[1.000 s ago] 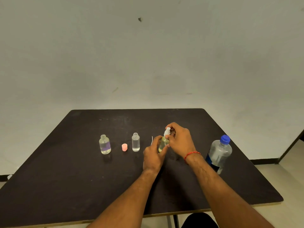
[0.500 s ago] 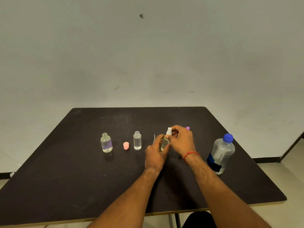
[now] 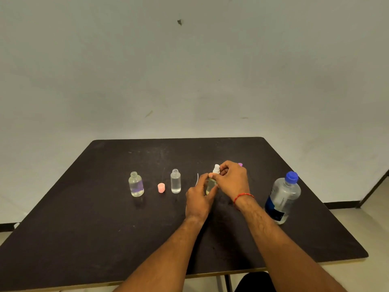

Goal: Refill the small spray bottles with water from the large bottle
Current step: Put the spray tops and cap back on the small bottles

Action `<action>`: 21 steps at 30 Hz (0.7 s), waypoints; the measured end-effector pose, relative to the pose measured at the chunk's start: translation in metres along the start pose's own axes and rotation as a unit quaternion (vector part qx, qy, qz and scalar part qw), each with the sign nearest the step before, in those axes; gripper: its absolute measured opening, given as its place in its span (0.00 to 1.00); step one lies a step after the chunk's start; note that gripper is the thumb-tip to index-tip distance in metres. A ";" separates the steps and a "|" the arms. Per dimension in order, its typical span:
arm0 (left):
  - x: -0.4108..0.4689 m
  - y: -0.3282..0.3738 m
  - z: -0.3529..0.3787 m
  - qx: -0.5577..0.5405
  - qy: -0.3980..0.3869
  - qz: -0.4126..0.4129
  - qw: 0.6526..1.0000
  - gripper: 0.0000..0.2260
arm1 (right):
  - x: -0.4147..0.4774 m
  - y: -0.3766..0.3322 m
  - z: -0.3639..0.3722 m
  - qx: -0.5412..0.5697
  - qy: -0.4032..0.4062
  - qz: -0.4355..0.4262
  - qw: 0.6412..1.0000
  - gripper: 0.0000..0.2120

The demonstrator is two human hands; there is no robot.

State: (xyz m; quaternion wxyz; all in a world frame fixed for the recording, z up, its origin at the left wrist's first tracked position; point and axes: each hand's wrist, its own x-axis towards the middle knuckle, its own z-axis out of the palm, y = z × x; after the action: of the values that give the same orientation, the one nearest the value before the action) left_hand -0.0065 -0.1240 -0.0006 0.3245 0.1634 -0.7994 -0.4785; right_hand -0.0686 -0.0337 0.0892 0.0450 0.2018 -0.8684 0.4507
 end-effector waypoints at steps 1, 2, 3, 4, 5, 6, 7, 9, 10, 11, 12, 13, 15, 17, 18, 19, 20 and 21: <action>0.000 0.000 0.000 -0.001 0.001 -0.001 1.000 0.16 | 0.000 0.001 0.001 0.000 0.005 0.003 1.000 0.13; 0.000 0.000 0.000 -0.002 0.002 -0.002 1.000 0.16 | 0.001 0.003 0.001 -0.001 0.006 0.006 1.000 0.14; -0.001 0.000 0.000 -0.004 0.003 -0.004 1.000 0.15 | 0.001 0.004 0.002 0.001 0.004 0.010 1.000 0.15; -0.001 0.000 0.000 -0.006 0.004 -0.006 1.000 0.14 | 0.001 0.005 0.002 0.006 -0.001 0.013 1.000 0.17; -0.001 0.000 0.000 -0.008 0.004 -0.010 1.000 0.14 | 0.001 0.005 0.001 0.016 -0.010 0.013 1.000 0.20; 0.000 0.001 0.000 -0.011 0.004 -0.013 1.000 0.14 | 0.001 0.005 0.000 0.029 -0.019 0.008 0.999 0.24; 0.000 0.000 0.000 -0.013 0.005 -0.013 1.000 0.14 | 0.001 0.005 0.000 0.043 -0.028 -0.001 0.999 0.28; 0.001 0.000 0.000 -0.010 0.006 -0.006 1.000 0.16 | 0.000 0.006 0.000 0.066 -0.044 -0.021 0.997 0.28; 0.000 -0.001 -0.001 -0.010 0.005 -0.004 1.000 0.16 | 0.000 0.007 0.001 0.078 -0.050 -0.023 0.995 0.27; 0.000 -0.002 0.000 -0.012 0.002 -0.004 1.000 0.16 | -0.001 0.008 0.002 0.089 -0.049 -0.021 0.995 0.25; 0.000 -0.002 0.000 -0.015 0.001 -0.004 1.000 0.17 | -0.002 0.008 0.003 0.095 -0.040 -0.017 0.995 0.23; 0.000 -0.002 0.001 -0.017 0.001 -0.004 1.000 0.17 | -0.003 0.008 0.004 0.097 -0.026 -0.013 0.995 0.21; 0.000 -0.001 0.001 -0.015 0.003 -0.001 1.000 0.16 | -0.004 0.008 0.007 0.100 -0.002 -0.007 0.995 0.17; 0.000 0.000 0.000 -0.016 0.005 0.001 1.000 0.15 | -0.003 0.008 0.010 0.099 0.007 -0.006 0.995 0.16; 0.000 0.000 0.000 -0.019 0.005 0.000 1.000 0.14 | -0.003 0.008 0.011 0.095 0.008 -0.006 0.995 0.17; 0.000 0.000 0.000 -0.022 0.006 -0.001 1.000 0.12 | -0.003 0.009 0.011 0.089 0.008 -0.005 0.996 0.19; 0.000 0.000 0.000 -0.026 0.009 -0.003 1.000 0.11 | -0.002 0.009 0.011 0.083 0.005 -0.005 0.997 0.22; -0.001 0.000 0.000 -0.028 0.012 -0.004 1.000 0.11 | -0.003 0.009 0.011 0.080 0.000 -0.007 0.997 0.26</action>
State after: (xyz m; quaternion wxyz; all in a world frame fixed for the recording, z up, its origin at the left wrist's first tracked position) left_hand -0.0058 -0.1234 -0.0005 0.3367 0.1639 -0.7810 -0.4998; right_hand -0.0686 -0.0370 0.0753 0.0321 0.2109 -0.8283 0.5180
